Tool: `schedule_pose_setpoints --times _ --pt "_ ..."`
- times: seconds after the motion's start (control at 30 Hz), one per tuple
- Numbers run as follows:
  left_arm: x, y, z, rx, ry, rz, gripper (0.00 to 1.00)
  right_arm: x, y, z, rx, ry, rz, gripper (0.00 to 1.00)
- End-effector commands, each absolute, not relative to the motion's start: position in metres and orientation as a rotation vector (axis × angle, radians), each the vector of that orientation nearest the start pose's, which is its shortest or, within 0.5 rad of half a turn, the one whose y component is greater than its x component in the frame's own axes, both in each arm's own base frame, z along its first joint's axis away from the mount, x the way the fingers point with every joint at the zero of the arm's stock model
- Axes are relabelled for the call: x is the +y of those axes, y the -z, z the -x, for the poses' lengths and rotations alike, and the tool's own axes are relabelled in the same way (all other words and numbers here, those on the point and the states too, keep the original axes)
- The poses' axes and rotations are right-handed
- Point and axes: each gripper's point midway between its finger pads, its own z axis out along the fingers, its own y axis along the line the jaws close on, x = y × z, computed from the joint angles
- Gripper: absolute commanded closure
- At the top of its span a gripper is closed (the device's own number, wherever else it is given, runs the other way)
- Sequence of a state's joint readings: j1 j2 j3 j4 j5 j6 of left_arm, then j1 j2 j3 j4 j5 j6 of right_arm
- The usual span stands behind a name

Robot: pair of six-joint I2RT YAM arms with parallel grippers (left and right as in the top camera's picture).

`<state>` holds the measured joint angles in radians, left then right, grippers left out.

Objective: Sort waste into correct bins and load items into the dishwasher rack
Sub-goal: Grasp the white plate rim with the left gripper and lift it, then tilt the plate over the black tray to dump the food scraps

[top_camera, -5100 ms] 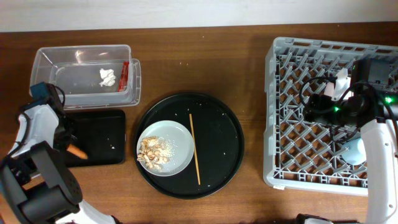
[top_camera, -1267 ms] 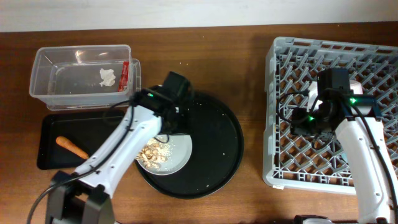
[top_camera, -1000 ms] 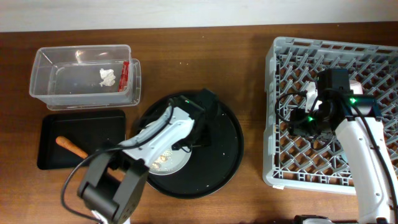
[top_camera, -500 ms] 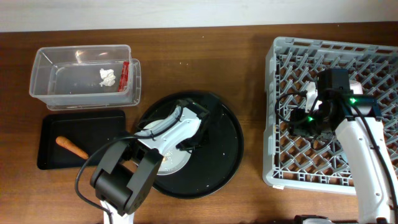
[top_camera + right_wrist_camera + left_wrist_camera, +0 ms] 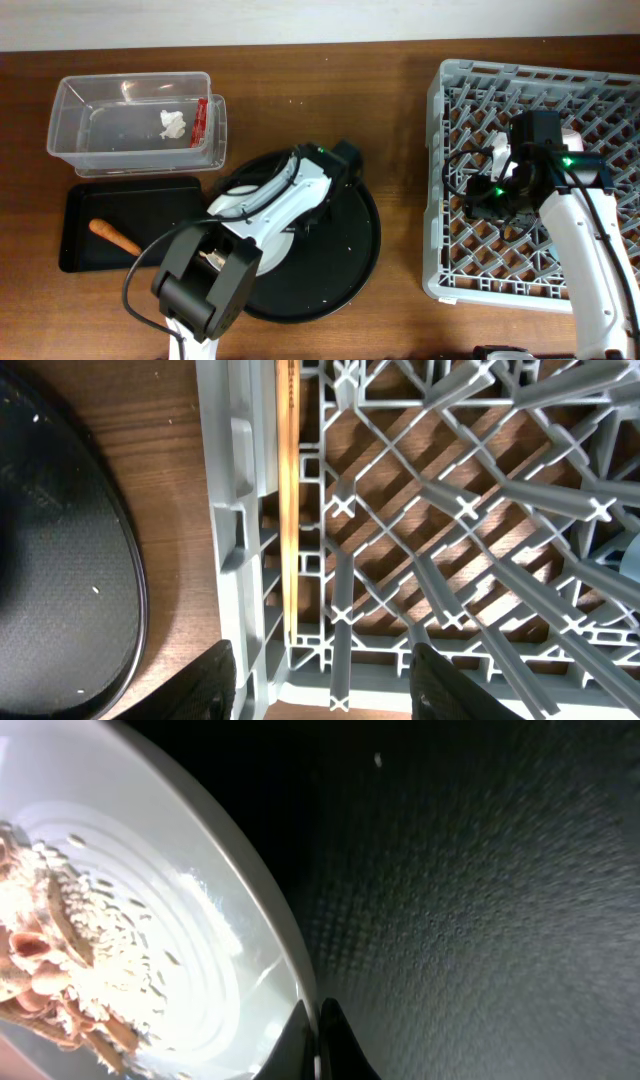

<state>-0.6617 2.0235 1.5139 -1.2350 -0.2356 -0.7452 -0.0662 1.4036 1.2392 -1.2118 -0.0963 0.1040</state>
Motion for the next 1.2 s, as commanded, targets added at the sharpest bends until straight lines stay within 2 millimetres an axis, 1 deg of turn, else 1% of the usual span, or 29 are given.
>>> schedule_pose_setpoints --times 0.0,0.07,0.13,0.23,0.3,0.37,0.43,0.5,0.6,0.7,0.77,0.9,0.93,1.0,1.07,1.1,1.13,1.17 --pt "-0.172 -0.069 -0.309 3.007 -0.511 0.098 0.99 -0.002 -0.156 -0.278 2.924 -0.158 -0.239 0.45" --pt "-0.170 -0.086 -0.313 2.994 -0.535 0.095 1.00 -0.002 -0.156 -0.278 2.924 -0.158 -0.238 0.45" --pt "-0.168 -0.094 -0.314 2.994 -0.533 0.106 1.00 -0.002 -0.156 -0.278 2.924 -0.157 -0.238 0.45" --pt "-0.145 -0.106 -0.318 3.017 -0.508 0.199 1.00 -0.003 -0.156 -0.278 2.924 -0.152 -0.239 0.45" --pt "-0.128 -0.114 -0.324 3.044 -0.448 0.214 1.00 -0.003 -0.156 -0.278 2.925 -0.152 -0.239 0.45" --pt "-0.111 -0.119 -0.330 3.084 -0.375 0.180 1.00 -0.003 -0.156 -0.277 2.928 -0.152 -0.239 0.45" --pt "-0.098 -0.120 -0.336 3.131 -0.247 0.148 1.00 -0.003 -0.156 -0.276 2.931 -0.146 -0.240 0.45" --pt "-0.080 -0.121 -0.345 3.149 -0.107 0.161 1.00 -0.004 -0.155 -0.276 2.932 -0.141 -0.240 0.45" --pt "-0.067 -0.124 -0.352 3.164 0.157 0.143 1.00 -0.004 -0.155 -0.276 2.932 -0.139 -0.221 0.45" --pt "-0.052 -0.130 -0.357 3.135 0.436 0.135 1.00 -0.004 -0.155 -0.276 2.933 -0.140 -0.217 0.45" --pt "-0.043 -0.135 -0.359 3.097 0.579 0.126 1.00 -0.004 -0.155 -0.276 2.933 -0.140 -0.217 0.45" --pt "-0.026 -0.153 -0.356 2.974 0.911 0.111 1.00 -0.004 -0.155 -0.275 2.935 -0.140 -0.217 0.45" --pt "-0.017 -0.158 -0.353 2.939 0.977 0.124 1.00 -0.004 -0.155 -0.275 2.938 -0.139 -0.218 0.45" --pt "-0.003 -0.165 -0.349 2.892 1.052 0.166 1.00 -0.004 -0.155 -0.274 2.941 -0.140 -0.218 0.45" --pt "0.007 -0.182 -0.347 2.758 1.208 0.165 1.00 -0.004 -0.155 -0.274 2.940 -0.140 -0.219 0.45" --pt "0.011 -0.188 -0.345 2.716 1.254 0.168 1.00 -0.004 -0.155 -0.274 2.941 -0.139 -0.219 0.45" --pt "0.018 -0.195 -0.343 2.663 1.306 0.202 1.00 -0.004 -0.155 -0.274 2.940 -0.140 -0.219 0.45" --pt "0.030 -0.201 -0.343 2.603 1.342 0.273 1.00 -0.004 -0.155 -0.274 2.941 -0.140 -0.219 0.45"
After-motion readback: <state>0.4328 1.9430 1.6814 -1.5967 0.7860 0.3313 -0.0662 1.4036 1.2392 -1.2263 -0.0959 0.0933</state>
